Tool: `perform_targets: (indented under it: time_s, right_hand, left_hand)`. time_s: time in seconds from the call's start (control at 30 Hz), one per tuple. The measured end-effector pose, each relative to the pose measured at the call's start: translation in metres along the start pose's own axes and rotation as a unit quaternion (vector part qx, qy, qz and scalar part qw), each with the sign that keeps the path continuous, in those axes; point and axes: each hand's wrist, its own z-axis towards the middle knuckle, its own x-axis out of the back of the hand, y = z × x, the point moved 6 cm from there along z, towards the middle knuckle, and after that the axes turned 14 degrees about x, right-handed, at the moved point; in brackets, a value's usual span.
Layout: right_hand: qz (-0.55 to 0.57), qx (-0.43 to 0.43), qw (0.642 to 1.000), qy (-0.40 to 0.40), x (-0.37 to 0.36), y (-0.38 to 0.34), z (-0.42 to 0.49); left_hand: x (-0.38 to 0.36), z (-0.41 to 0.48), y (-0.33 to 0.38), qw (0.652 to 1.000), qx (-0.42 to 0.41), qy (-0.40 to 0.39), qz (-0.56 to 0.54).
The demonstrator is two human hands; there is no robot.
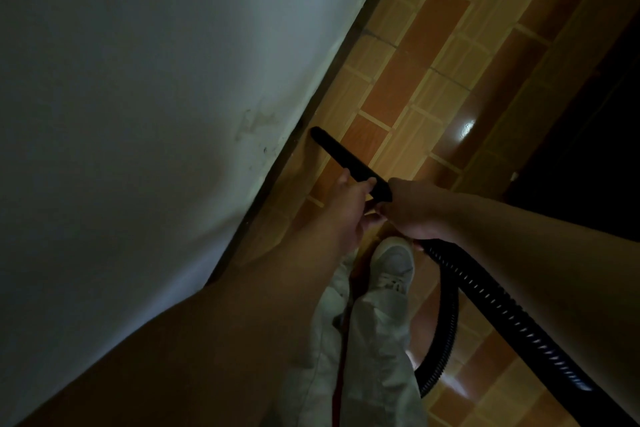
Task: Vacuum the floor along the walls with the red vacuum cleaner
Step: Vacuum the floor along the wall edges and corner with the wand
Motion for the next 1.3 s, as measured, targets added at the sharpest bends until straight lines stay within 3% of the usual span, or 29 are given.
perform_targets:
  time_s: [0.5,1.0,1.3]
  right_hand:
    - [-0.027,0.016,0.999,-0.027,-0.047,0.007,-0.012]
    - [-0.204,0.098,0.971,-0.074,-0.106,-0.003,-0.02]
    - [-0.197,0.108,0.969,-0.103,-0.147,-0.007,-0.017]
  left_hand:
    - [0.031,0.004,-0.048,0.998,-0.025,0.009,-0.052]
    - [0.072,-0.006,-0.1,0.993,-0.042,0.027,-0.107]
    - [0.103,-0.006,-0.128,0.982,-0.064,0.04,-0.174]
